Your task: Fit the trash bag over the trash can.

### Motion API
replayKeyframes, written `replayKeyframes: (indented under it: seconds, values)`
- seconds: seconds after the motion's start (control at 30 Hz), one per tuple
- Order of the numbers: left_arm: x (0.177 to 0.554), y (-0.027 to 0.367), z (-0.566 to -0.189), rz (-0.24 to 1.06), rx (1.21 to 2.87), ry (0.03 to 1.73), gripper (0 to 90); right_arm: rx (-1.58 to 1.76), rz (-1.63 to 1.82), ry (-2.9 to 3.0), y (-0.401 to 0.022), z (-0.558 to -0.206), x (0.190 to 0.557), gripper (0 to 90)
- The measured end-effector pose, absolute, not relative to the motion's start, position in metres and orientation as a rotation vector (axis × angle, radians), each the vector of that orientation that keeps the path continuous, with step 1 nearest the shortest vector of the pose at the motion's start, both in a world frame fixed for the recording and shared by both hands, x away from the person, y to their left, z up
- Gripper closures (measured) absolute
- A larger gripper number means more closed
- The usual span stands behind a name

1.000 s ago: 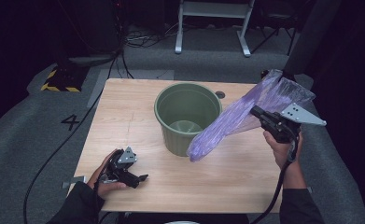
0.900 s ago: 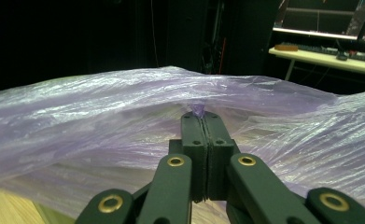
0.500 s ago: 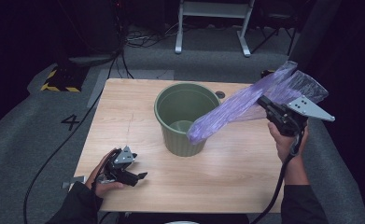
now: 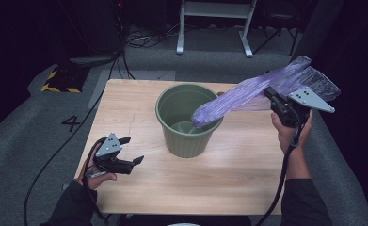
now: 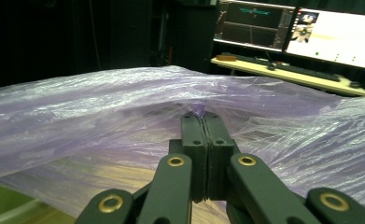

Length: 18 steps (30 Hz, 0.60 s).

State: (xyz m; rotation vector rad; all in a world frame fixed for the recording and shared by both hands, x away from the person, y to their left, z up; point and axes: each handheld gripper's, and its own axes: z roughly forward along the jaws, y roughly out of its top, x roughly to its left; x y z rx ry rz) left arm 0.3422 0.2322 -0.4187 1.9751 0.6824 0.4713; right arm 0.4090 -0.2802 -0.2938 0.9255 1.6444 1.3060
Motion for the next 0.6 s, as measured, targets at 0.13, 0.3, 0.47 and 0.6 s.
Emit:
replayKeyframes:
  seconds: [0.13, 0.3, 0.47, 0.6]
  values:
    - [0.344, 0.228, -0.400, 0.488, 1.919, 0.673, 15.6, 0.928, 1.283, 1.642, -0.276, -0.296, 0.412, 89.8]
    - [0.347, 0.220, -0.384, 0.518, 1.849, 0.692, 15.8, 0.901, 1.242, 1.636, -0.267, -0.299, 0.414, 89.8]
    - [0.349, 0.210, -0.373, 0.528, 1.847, 0.659, 15.8, 0.869, 1.226, 1.661, -0.257, -0.300, 0.416, 89.8]
    - [0.351, 0.205, -0.361, 0.554, 1.831, 0.640, 15.8, 0.854, 1.226, 1.677, -0.250, -0.301, 0.417, 89.8]
